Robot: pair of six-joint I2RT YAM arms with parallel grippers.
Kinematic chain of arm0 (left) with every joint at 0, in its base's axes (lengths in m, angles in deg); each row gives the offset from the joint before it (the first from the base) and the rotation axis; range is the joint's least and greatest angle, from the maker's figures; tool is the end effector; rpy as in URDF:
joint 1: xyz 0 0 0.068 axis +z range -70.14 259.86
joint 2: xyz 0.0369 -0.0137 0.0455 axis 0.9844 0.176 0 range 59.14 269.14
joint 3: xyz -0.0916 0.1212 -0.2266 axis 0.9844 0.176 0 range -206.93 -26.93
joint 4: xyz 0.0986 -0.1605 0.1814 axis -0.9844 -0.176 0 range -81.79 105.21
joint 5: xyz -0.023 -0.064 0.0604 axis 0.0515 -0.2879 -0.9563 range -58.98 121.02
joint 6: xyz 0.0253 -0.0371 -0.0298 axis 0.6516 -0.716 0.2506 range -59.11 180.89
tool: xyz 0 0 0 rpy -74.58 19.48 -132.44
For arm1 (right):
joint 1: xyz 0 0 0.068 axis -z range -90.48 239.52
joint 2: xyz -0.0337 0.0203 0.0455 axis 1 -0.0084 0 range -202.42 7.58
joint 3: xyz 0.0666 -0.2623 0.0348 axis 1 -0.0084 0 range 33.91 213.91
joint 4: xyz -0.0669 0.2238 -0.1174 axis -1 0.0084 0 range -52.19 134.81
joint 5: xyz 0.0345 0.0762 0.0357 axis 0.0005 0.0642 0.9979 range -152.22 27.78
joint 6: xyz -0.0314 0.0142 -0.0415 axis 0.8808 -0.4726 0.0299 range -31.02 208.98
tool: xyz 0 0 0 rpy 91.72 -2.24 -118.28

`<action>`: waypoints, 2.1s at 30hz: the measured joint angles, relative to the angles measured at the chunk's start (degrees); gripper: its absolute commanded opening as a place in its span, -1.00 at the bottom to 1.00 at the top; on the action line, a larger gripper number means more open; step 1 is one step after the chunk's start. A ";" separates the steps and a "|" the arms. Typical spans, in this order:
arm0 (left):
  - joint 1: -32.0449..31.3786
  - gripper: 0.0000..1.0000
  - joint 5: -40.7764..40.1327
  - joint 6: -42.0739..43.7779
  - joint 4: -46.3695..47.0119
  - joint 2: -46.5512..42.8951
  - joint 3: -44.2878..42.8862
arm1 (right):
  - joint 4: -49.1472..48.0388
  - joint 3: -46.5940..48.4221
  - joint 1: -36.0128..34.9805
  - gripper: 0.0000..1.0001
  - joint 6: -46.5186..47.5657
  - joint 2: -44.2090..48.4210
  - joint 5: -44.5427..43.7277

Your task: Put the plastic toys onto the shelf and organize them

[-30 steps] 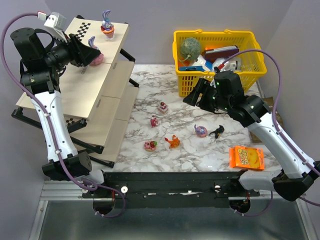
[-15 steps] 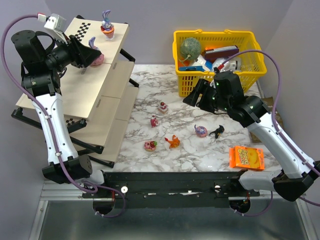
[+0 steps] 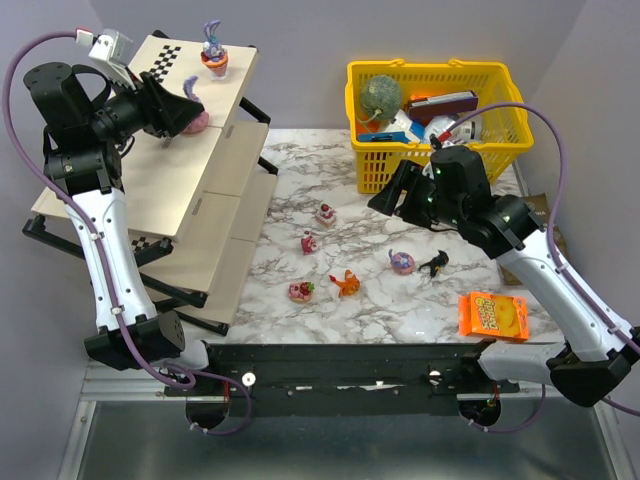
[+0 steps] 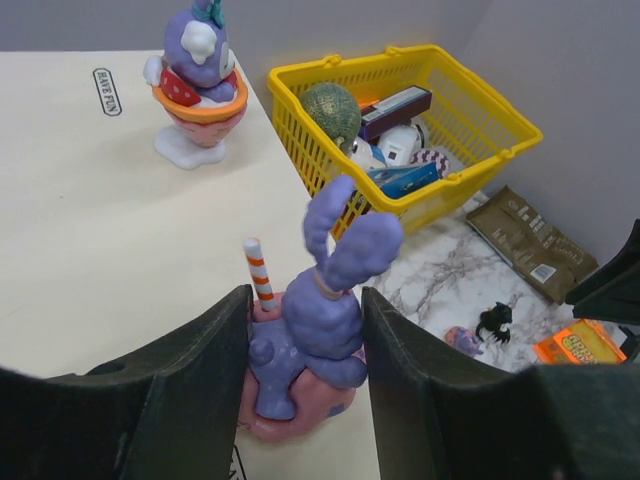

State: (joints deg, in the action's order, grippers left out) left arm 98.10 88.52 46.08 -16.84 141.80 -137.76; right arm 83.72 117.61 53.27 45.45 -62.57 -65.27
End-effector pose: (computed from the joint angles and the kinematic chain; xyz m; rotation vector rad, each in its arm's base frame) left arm 0.2629 0.0550 0.5377 0.3064 1.6342 -0.7700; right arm 0.2003 0.1446 0.4189 0.1744 2.2250 0.7417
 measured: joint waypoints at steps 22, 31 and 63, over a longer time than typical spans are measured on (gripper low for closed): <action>-0.11 0.98 -3.98 -3.23 1.03 -1.60 -0.79 | -1.51 -3.15 0.00 0.49 -0.17 2.49 0.59; -0.11 0.98 -7.32 -3.72 4.68 -6.88 -0.92 | -1.90 -3.69 0.00 0.50 -0.15 3.89 0.52; -29.22 0.97 -5.09 -5.66 10.82 -26.29 19.23 | -2.32 -14.71 0.00 0.47 4.83 -1.62 -6.60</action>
State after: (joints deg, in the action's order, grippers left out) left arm 68.88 83.43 40.42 -6.03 115.50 -118.52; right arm 81.40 102.90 53.27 50.28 -64.19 -71.87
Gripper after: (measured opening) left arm 0.988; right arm 0.767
